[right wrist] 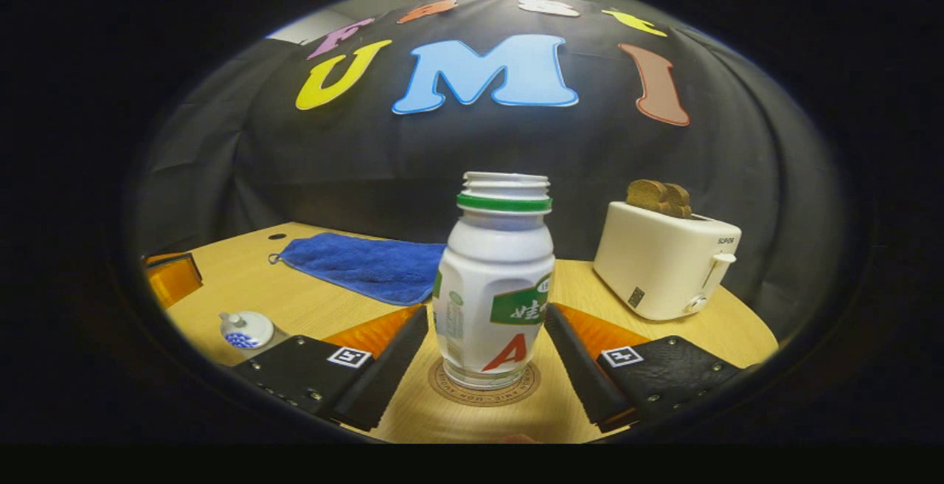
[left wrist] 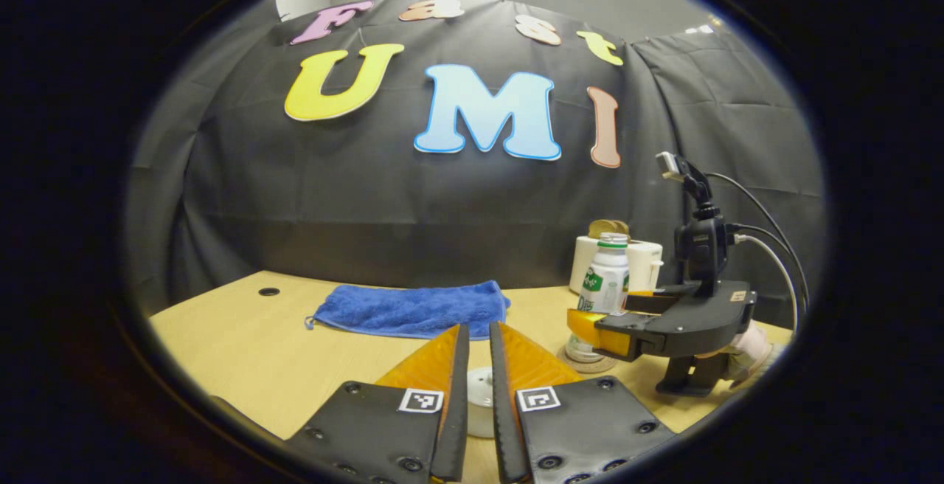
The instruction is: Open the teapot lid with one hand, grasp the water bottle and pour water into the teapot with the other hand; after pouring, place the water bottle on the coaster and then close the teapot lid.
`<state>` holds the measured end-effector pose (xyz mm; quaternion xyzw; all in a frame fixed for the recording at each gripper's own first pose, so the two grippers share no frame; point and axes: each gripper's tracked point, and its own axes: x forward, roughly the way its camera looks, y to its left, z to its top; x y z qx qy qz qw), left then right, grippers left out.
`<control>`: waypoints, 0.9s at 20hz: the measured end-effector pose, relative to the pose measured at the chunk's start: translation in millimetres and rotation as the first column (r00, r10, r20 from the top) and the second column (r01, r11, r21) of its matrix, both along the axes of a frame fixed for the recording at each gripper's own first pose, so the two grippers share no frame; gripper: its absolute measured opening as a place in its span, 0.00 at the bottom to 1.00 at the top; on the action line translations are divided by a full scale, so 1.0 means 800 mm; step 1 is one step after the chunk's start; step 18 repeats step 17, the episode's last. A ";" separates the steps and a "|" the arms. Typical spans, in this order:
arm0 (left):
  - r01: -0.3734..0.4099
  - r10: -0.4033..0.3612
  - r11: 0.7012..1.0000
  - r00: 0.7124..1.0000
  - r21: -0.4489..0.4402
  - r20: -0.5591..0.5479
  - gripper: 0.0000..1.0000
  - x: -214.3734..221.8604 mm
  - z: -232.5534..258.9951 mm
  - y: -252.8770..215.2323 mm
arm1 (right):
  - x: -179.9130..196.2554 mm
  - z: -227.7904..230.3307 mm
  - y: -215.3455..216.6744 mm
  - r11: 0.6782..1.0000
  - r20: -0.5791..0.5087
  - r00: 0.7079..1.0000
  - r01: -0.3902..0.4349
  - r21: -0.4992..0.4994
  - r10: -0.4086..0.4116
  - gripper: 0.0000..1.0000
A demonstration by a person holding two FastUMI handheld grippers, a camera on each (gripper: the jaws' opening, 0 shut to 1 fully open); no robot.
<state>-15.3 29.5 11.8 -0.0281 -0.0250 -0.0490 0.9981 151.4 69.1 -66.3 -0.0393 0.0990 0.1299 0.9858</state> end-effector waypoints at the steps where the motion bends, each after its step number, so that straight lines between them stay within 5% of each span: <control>1: 0.002 -0.002 1.000 1.000 0.000 0.002 0.23 -0.001 0.001 -0.001 | -0.003 0.004 -0.001 1.000 0.009 1.000 0.004 0.003 -0.004 0.98; 8: 0.015 -0.015 1.000 0.999 -0.002 0.038 0.22 -0.015 0.020 -0.010 | -0.037 0.043 -0.018 0.999 0.103 0.994 0.024 0.032 -0.028 0.98; 9: 0.015 -0.015 1.000 0.999 -0.007 0.039 0.30 -0.018 0.020 -0.011 | -0.043 0.048 -0.020 0.999 0.112 0.993 0.025 0.035 -0.028 0.98; 10: 0.016 -0.016 1.000 0.999 -0.012 0.038 0.22 -0.023 0.022 -0.013 | -0.051 0.051 -0.023 0.999 0.118 0.993 0.025 0.038 -0.030 0.98; 13: 0.019 -0.019 1.000 0.999 -0.013 0.039 0.23 -0.037 0.026 -0.018 | -0.070 0.061 -0.032 0.998 0.132 0.990 0.036 0.050 -0.042 0.98; 14: 0.018 -0.018 1.000 0.999 -0.009 0.041 0.30 -0.043 0.029 -0.020 | -0.079 0.065 -0.035 0.997 0.135 0.990 0.040 0.059 -0.047 0.97; 16: 0.017 -0.017 1.000 0.999 -0.007 0.049 0.22 -0.056 0.034 -0.023 | -0.096 0.074 -0.039 0.995 0.145 0.988 0.043 0.085 -0.055 0.97; 18: 0.015 -0.014 1.000 0.999 -0.006 0.052 0.29 -0.062 0.035 -0.025 | -0.105 0.080 -0.042 0.994 0.151 0.987 0.047 0.097 -0.062 0.97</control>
